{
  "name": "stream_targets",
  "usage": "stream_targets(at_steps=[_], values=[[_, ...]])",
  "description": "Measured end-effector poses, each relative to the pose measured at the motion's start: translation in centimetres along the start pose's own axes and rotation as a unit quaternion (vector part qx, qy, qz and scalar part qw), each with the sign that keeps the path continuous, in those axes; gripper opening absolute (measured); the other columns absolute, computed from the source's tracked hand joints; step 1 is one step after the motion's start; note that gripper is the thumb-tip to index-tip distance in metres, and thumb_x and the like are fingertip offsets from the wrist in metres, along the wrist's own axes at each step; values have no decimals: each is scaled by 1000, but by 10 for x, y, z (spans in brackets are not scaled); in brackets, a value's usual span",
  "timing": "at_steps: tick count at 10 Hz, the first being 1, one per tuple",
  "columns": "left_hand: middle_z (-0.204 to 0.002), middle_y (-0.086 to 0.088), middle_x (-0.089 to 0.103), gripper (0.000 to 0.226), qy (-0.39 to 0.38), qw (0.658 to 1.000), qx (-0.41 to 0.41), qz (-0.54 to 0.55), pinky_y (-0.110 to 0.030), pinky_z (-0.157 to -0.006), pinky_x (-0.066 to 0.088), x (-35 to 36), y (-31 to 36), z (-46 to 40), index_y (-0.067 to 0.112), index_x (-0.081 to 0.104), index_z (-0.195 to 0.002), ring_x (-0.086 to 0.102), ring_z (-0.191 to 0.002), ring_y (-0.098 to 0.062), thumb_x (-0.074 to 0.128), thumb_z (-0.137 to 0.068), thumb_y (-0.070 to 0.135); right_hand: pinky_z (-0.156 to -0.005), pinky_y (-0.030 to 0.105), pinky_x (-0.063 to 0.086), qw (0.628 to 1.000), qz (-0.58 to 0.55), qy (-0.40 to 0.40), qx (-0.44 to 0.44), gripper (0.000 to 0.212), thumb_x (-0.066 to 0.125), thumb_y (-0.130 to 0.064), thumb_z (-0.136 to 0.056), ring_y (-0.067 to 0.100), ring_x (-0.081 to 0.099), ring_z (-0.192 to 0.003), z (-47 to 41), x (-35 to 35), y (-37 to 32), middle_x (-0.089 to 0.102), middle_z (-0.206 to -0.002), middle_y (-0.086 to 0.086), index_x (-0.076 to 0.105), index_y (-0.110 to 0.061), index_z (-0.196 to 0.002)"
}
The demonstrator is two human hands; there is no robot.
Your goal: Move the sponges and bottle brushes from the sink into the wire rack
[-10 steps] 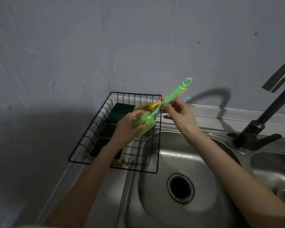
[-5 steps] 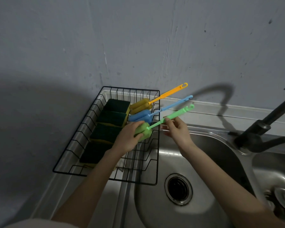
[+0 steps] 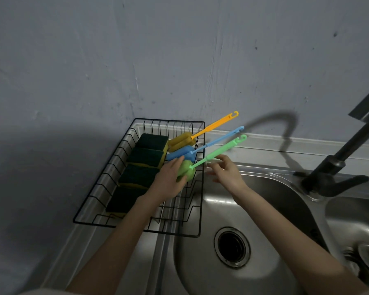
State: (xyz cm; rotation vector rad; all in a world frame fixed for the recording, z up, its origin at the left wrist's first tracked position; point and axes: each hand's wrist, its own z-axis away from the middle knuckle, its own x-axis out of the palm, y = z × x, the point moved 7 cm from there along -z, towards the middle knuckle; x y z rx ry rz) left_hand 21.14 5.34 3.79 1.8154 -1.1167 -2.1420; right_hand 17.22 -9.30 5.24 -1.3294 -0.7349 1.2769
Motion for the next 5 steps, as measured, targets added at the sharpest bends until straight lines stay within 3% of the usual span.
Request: stream_targets(at_steps=[1,2,5], values=[[-147,-12,31,63,0,1000,-2,-12,-47,-110,31,-2,5,6,11,19,-140,29,-135,-26,50,-88,25,-93,40,45,996,91,-21,3,42,46,-19,-91,29,58,-109,4,-2,0,58,-125,16,40,-12,-132],[-150,-12,27,63,-2,1000,-7,-23,-47,-112,28,-5,11,13,11,18,-141,25,-138,-26,49,-88,26,-100,36,39,983,174,-51,-9,46,46,-18,-91,28,52,-119,14,-4,-5,54,-131,15,38,-10,-135],[-156,-6,9,62,51,992,33,-109,-46,-118,7,-46,69,29,19,8,-143,6,-144,-25,39,-91,32,-100,31,36,951,283,-4,-122,50,49,-18,-89,28,48,-125,52,-37,-70,49,-138,14,36,-11,-137]])
